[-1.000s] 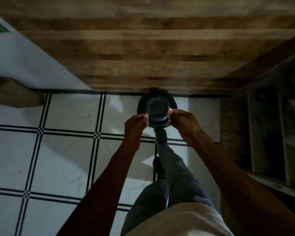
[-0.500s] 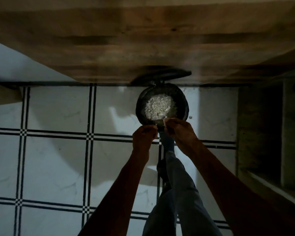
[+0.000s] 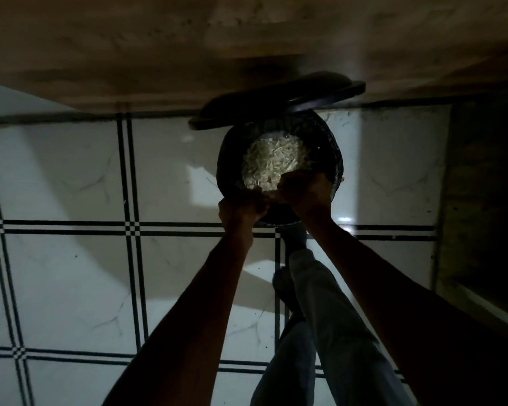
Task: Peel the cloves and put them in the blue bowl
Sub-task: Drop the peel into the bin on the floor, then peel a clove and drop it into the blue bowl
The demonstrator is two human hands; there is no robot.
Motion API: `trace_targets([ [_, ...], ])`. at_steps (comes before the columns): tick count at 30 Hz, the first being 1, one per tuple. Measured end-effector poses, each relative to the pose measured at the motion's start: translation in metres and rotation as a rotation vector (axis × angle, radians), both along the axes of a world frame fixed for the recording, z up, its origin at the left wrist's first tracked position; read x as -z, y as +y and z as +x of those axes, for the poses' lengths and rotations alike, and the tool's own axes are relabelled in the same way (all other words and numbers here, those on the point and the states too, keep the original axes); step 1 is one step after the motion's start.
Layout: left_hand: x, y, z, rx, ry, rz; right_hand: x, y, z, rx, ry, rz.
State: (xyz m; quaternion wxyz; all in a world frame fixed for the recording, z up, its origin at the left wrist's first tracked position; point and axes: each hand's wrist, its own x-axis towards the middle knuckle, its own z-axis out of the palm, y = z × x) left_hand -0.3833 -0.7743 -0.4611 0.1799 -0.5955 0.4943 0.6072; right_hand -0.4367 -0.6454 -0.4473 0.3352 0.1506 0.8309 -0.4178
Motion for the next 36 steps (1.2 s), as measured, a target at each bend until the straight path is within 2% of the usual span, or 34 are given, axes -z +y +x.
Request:
trace_targets([
  [2,0.003,0.002,-0.004,0.002,0.014,0.051,-0.005,-0.008,-0.004,0.077,0.121,-0.024],
  [3,0.005,0.003,-0.009,0.004,0.05,0.109,-0.003,-0.01,-0.003,0.028,0.133,-0.043],
  [5,-0.001,0.007,-0.023,0.015,0.082,0.217,0.004,-0.01,0.0,-0.264,0.015,-0.057],
  [6,-0.005,0.007,-0.028,0.016,0.097,0.248,0.007,-0.005,0.002,-0.344,-0.036,-0.059],
  [7,-0.01,0.007,-0.031,0.041,0.133,0.247,0.006,0.003,0.004,-0.306,-0.053,-0.051],
  [10,-0.038,0.008,-0.03,0.06,0.199,0.235,-0.017,0.036,0.001,0.057,0.028,-0.074],
  [14,-0.117,0.044,-0.04,0.361,0.13,0.155,-0.092,0.094,0.004,0.306,0.048,-0.15],
  [17,-0.189,0.086,-0.037,0.547,0.177,0.172,-0.167,0.145,0.026,0.477,0.159,-0.239],
  [20,-0.267,0.147,-0.029,0.74,0.332,0.134,-0.265,0.209,0.063,0.597,0.305,-0.234],
  [25,-0.407,0.28,0.018,1.029,0.582,0.282,-0.42,0.319,0.169,0.769,0.556,-0.115],
  [28,-0.468,0.364,0.068,1.226,0.678,0.373,-0.482,0.38,0.251,0.941,0.68,-0.028],
  [32,-0.517,0.471,0.145,1.489,0.748,0.475,-0.521,0.452,0.362,1.215,0.687,0.114],
  [36,-0.53,0.571,0.215,1.681,0.793,0.547,-0.526,0.522,0.455,1.412,0.703,0.179],
])
